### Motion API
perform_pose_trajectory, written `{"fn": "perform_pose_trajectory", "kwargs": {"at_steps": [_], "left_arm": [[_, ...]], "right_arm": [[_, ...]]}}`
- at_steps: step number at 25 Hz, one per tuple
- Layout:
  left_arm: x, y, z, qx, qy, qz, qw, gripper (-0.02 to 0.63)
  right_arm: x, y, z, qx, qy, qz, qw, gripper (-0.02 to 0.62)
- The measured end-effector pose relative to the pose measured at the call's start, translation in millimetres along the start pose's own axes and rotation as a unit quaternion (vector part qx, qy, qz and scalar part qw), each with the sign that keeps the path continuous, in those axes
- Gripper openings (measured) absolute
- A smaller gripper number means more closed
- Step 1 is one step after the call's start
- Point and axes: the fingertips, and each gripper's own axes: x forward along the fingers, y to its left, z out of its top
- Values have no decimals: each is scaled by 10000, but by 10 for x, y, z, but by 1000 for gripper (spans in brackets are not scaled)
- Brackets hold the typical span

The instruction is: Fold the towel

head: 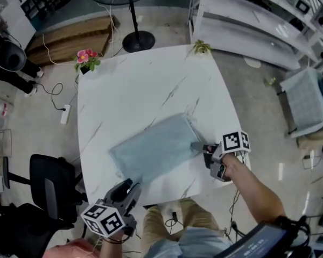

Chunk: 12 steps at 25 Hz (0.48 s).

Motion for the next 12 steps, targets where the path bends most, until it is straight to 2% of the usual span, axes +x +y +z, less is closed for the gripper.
{"fn": "perform_pose_trajectory", "kwargs": {"at_steps": [1, 3, 6, 9, 12], "left_arm": [[-36, 29, 29, -9, -33, -9, 10000, 155], [-113, 66, 101, -23, -115, -32, 9999, 155], [-269, 117, 189, -9, -239, -46, 9997, 152], [-464, 179, 234, 16, -382, -22, 9993, 150], [-669, 232, 256, -12, -562, 21, 9984, 150]], "right_arm": [[-11, -2, 25, -74, -170, -72, 9998, 108], [-62, 100, 82, -508, -467, -175, 9975, 90], [-158, 397, 143, -1608, -692, -502, 9833, 84], [-184, 783, 131, -2744, -725, -695, 9563, 81], [-145, 1215, 23, -3844, -619, -785, 9177, 78]]}}
